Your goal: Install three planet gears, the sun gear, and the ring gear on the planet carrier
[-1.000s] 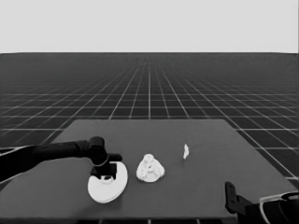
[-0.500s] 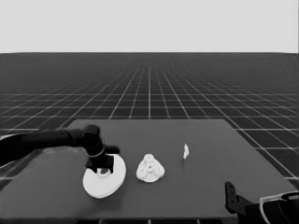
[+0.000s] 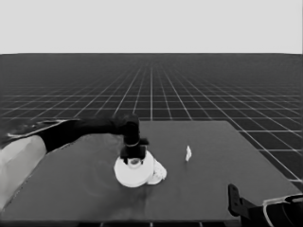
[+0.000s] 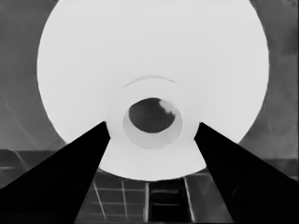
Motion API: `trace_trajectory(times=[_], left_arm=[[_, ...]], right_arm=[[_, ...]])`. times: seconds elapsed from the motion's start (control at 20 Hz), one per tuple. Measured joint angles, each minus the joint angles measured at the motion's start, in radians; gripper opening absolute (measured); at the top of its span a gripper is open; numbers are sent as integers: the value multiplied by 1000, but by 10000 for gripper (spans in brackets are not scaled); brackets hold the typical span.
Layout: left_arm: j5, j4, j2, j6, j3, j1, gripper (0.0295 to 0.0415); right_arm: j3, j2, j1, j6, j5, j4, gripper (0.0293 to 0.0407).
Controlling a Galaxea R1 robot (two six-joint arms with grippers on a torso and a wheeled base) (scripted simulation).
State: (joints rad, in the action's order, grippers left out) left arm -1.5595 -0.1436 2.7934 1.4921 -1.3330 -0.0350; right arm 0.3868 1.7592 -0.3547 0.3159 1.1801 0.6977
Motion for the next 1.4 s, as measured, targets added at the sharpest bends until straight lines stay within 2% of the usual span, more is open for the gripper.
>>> trace_trajectory(times=[0.1, 0.25, 0.4, 0.5, 0.65, 1.4], left_arm=[[9, -2, 182, -55, -205, 5, 348], [16, -2, 255, -100, -318, 7, 348], [17, -2, 270, -110, -344, 8, 348], [33, -64, 279, -132, -378, 72, 348], [42, -89, 285, -143, -398, 99, 348], [45, -95, 285, -221, -403, 114, 349]], right_arm=[[0, 0, 0, 0, 0, 0, 385], [0, 0, 0, 0, 0, 0, 385], [0, 0, 0, 0, 0, 0, 385], [0, 0, 0, 0, 0, 0, 385], [0, 0, 0, 0, 0, 0, 385], [0, 0, 0, 0, 0, 0, 385]])
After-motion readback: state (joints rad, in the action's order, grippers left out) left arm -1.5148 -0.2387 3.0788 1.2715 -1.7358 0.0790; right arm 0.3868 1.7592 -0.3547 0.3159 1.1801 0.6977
